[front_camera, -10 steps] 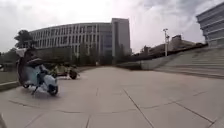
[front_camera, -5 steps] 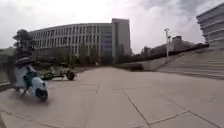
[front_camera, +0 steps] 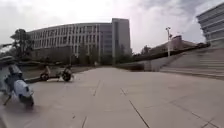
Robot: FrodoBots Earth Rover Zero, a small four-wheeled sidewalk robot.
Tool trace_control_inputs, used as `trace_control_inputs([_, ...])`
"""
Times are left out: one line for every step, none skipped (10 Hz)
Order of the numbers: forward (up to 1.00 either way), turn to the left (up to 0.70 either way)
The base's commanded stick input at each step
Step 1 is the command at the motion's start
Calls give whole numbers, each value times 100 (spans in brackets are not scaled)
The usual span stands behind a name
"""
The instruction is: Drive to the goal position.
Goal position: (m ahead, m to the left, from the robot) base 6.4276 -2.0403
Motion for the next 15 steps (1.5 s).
trace_control_inputs([70,0])
trace_control_inputs([70,0])
trace_control_inputs([70,0])
trace_control_inputs([70,-2])
trace_control_inputs([70,-21])
trace_control_inputs([70,-34])
trace_control_inputs([70,-35])
trace_control_inputs([70,-21])
trace_control_inputs([70,0])
trace_control_inputs([70,0])
trace_control_inputs([70,0])
trace_control_inputs([70,0])
trace_control_inputs([70,0])
trace_control_inputs([70,0])
trace_control_inputs([70,0])
